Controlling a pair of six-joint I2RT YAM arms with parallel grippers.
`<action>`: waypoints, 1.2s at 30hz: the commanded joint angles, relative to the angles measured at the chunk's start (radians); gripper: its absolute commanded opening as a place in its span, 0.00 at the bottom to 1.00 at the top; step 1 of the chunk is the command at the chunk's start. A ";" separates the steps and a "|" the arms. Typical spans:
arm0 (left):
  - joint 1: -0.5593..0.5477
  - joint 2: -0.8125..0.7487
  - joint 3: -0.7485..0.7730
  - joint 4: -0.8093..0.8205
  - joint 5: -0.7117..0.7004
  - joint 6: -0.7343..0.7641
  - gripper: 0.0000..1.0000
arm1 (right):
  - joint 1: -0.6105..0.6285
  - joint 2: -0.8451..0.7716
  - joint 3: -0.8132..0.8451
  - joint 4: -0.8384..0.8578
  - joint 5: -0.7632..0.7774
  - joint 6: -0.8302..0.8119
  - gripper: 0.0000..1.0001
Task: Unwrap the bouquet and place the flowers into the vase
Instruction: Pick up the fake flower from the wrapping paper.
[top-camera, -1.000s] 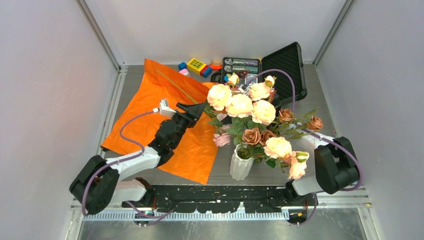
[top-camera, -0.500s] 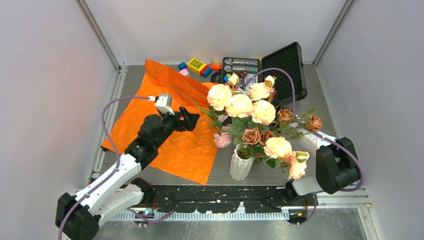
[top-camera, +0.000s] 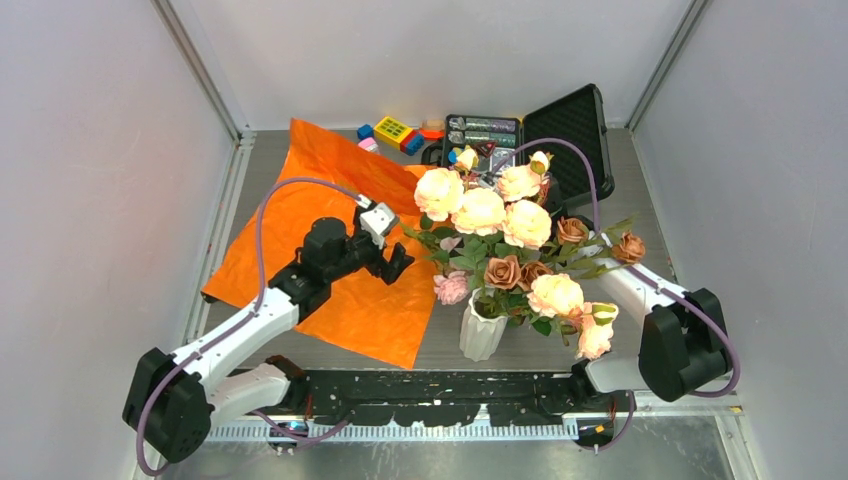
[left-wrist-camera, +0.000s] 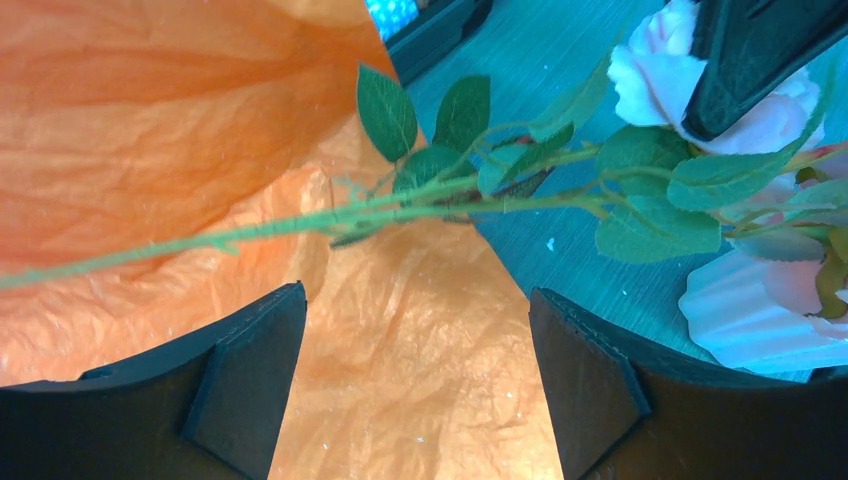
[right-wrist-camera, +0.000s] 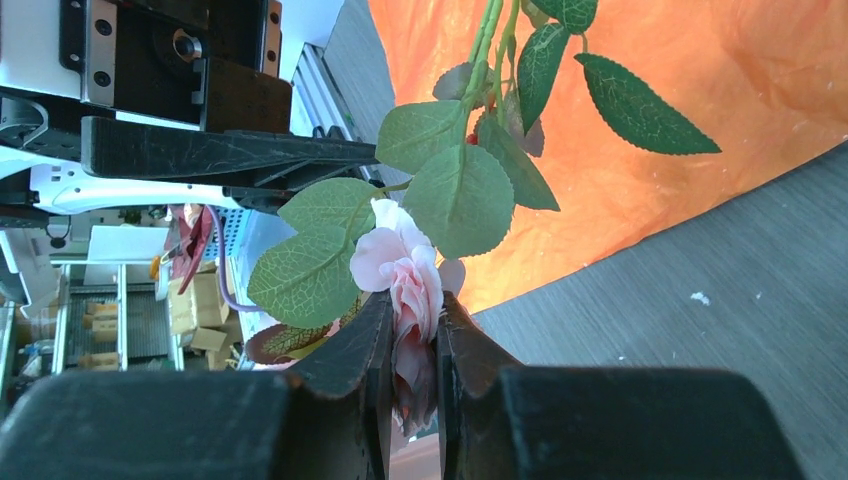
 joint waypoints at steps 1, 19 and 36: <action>0.001 0.009 0.005 0.117 0.090 0.121 0.84 | 0.004 -0.016 0.050 -0.037 -0.064 -0.007 0.11; -0.129 0.028 -0.048 0.233 -0.029 0.395 0.80 | 0.050 0.029 0.135 -0.191 -0.110 -0.079 0.11; -0.266 0.078 -0.035 0.222 -0.230 0.469 0.36 | 0.077 0.032 0.152 -0.221 -0.118 -0.099 0.11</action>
